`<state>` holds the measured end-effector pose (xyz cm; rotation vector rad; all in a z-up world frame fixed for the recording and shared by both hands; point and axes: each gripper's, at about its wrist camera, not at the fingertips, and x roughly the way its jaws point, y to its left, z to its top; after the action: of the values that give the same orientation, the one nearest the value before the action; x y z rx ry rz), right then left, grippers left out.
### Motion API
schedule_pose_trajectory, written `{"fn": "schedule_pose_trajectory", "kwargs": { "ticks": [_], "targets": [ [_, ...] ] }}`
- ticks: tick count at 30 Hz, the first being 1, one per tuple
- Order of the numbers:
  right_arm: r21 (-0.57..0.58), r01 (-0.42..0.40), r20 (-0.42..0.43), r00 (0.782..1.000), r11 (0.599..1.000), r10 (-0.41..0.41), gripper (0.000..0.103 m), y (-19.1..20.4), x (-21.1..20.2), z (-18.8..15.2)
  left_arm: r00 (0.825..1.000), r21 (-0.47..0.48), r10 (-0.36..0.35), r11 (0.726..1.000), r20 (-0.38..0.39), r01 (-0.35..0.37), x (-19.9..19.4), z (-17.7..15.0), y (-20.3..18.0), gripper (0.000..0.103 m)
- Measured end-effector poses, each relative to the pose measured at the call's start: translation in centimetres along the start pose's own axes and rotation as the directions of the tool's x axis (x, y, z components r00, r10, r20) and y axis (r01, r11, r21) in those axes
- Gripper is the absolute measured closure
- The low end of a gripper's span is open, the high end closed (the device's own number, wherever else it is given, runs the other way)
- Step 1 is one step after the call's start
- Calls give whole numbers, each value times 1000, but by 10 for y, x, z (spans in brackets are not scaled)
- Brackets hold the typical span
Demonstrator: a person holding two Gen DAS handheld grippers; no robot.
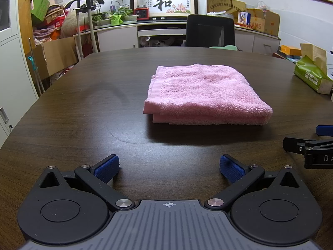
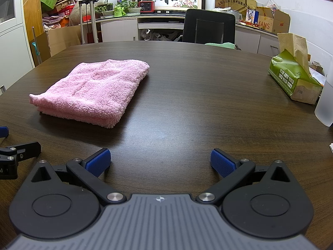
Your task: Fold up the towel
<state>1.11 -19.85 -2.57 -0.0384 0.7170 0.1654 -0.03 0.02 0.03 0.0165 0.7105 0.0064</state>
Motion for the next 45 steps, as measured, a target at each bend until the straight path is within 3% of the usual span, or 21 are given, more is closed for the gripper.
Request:
{"fn": "schedule_pose_trajectory", "kwargs": {
  "ticks": [45],
  "targets": [
    [0, 0, 0, 1000, 1000, 0, 0, 0, 0, 0, 1000, 2, 1, 1000, 0, -1, 6, -6, 1, 0]
  ]
}}
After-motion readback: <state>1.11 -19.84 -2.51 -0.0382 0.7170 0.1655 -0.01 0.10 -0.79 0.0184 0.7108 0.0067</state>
